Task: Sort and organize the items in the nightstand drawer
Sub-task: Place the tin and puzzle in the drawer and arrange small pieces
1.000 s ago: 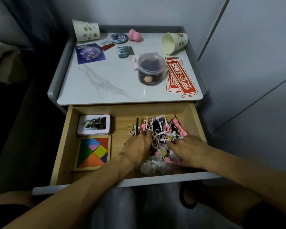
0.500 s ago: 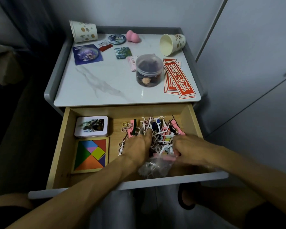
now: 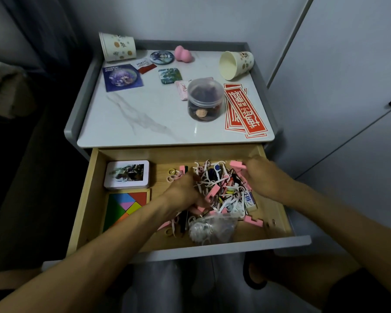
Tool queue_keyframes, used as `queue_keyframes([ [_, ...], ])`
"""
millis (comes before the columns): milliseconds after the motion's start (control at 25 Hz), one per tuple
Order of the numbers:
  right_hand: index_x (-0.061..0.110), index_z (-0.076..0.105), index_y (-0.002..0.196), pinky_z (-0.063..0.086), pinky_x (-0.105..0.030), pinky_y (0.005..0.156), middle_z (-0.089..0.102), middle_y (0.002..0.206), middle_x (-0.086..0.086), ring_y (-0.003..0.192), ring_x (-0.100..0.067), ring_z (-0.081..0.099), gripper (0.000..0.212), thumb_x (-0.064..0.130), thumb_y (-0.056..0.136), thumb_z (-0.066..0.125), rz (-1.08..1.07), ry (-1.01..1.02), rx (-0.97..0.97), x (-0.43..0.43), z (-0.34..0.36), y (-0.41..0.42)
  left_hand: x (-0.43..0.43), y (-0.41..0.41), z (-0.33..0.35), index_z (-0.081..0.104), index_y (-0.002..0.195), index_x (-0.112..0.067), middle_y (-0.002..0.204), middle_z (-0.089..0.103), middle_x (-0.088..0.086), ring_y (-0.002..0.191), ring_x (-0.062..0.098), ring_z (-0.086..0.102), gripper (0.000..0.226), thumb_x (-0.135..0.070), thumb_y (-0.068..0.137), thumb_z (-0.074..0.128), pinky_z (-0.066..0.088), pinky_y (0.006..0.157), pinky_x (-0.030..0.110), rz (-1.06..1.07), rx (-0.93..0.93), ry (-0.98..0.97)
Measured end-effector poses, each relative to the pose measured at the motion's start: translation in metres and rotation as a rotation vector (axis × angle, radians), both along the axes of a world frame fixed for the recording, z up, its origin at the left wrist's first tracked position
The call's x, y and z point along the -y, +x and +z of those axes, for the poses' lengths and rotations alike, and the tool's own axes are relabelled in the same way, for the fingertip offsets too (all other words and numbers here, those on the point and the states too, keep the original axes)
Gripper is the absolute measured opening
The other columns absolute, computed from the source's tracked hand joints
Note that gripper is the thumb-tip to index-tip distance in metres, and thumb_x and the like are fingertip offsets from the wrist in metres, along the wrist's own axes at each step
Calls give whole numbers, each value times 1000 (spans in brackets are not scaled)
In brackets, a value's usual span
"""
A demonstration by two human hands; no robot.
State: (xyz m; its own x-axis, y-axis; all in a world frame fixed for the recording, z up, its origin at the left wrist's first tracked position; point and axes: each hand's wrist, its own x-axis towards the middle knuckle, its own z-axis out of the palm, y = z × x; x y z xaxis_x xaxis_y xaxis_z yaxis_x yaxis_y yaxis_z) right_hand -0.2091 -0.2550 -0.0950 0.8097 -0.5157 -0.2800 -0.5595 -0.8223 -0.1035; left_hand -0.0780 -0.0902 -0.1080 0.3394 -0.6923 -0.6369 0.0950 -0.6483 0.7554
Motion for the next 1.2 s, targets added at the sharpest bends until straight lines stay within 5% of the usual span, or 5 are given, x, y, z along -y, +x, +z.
queue_keyframes([
  [120, 9, 68, 97, 46, -30, 63, 69, 95, -8, 84, -24, 68, 15, 2, 88, 58, 116, -299, -112, -12, -10, 12, -3, -1, 10, 42, 123, -11, 102, 70, 22, 83, 32, 72, 61, 16, 75, 70, 62, 65, 32, 117, -266, -1],
  [320, 18, 67, 100, 47, -29, 67, 71, 95, -1, 87, -20, 68, 20, 7, 89, 55, 182, -412, -249, -6, -29, 19, -9, 6, 16, 50, 129, -7, 101, 69, 16, 81, 26, 72, 54, 12, 81, 67, 61, 72, 34, 89, -173, -11],
  [640, 14, 65, 105, 52, -29, 78, 68, 106, -4, 97, -19, 65, 17, 9, 91, 56, 125, -373, -319, -9, -37, 24, -29, 23, 0, 63, 91, -9, 92, 67, 14, 76, 28, 58, 16, -17, 96, 50, 45, 66, 33, -123, 826, 158],
  [1080, 4, 54, 118, 49, -31, 73, 62, 114, -9, 102, -23, 61, 28, 4, 90, 51, 40, -313, -311, -13, -39, 27, -18, 17, -34, 63, 85, -18, 82, 64, 4, 73, 18, 60, 21, -24, 101, 50, 50, 65, 32, -20, 355, 158],
  [1200, 5, 52, 117, 45, -29, 62, 69, 102, -6, 88, -22, 69, 27, 3, 90, 49, 32, -322, -177, -15, -31, 21, -17, 21, -34, 68, 96, -13, 89, 67, 7, 75, 21, 60, 20, -25, 99, 53, 46, 62, 30, -55, 442, 147],
])
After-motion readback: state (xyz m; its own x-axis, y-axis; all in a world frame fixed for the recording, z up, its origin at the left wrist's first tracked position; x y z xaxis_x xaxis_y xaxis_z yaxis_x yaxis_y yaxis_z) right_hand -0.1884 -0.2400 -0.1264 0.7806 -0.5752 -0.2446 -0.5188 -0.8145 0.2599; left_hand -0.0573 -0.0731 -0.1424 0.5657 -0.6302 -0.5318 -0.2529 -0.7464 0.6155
